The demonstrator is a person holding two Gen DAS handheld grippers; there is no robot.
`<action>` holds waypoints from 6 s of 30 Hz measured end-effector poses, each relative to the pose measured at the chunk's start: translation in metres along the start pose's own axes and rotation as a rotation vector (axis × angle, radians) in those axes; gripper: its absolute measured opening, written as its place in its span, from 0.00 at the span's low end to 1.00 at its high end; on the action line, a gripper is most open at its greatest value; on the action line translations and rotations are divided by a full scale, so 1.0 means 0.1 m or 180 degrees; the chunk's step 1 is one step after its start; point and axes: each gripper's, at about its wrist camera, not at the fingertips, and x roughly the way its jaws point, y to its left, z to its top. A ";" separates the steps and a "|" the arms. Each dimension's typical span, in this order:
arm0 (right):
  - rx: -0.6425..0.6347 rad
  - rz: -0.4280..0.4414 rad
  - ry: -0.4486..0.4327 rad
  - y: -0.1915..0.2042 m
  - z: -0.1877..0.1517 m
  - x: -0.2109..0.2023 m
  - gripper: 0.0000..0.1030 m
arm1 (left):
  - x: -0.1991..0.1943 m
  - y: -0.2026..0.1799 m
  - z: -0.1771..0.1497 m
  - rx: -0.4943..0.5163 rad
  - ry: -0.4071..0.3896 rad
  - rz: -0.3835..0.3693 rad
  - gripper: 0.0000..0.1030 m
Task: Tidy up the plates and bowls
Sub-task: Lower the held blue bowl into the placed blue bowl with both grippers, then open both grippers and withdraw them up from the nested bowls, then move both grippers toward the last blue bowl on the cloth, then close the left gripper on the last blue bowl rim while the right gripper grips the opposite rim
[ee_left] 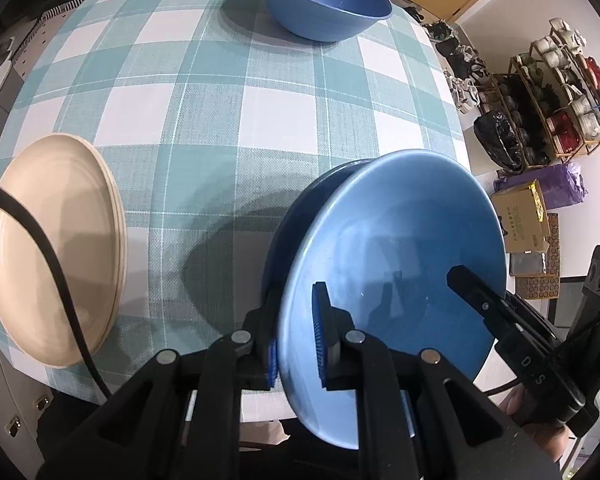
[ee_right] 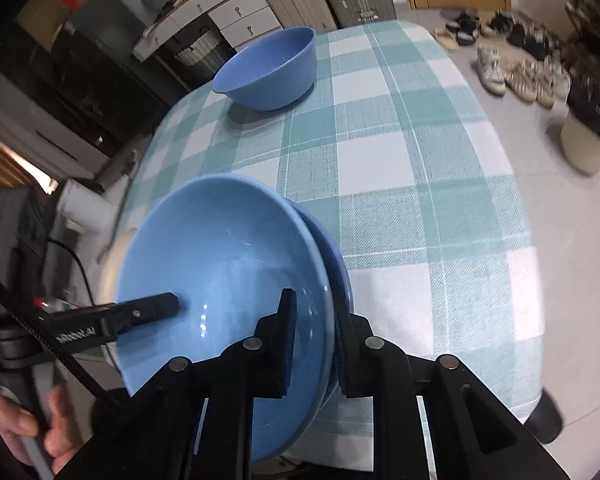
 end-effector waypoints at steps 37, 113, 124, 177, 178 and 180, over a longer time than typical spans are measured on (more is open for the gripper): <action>-0.0569 -0.0347 -0.0900 0.38 -0.23 -0.50 0.47 | -0.32 0.09 -0.15 0.0130 -0.0581 0.0193 0.49; -0.0994 0.0253 -0.2568 1.02 -0.58 -1.24 0.99 | -1.41 0.03 -0.31 0.0644 -0.2971 0.1249 1.00; -0.0533 0.1001 -0.2319 0.71 0.52 -1.43 0.99 | -1.38 0.17 0.77 0.0455 -0.2368 0.1039 1.00; 0.0412 0.0165 -0.0147 -0.23 3.04 1.45 0.29 | 0.64 0.22 3.03 0.0010 -0.0422 0.0409 0.47; 0.0408 0.0168 -0.0132 -0.24 3.04 1.47 0.17 | 0.65 0.23 3.03 -0.0004 -0.0433 0.0368 0.41; 0.0324 0.0170 -0.0133 -0.20 3.06 1.49 0.11 | 0.69 0.27 3.03 -0.0069 -0.0412 0.0287 0.31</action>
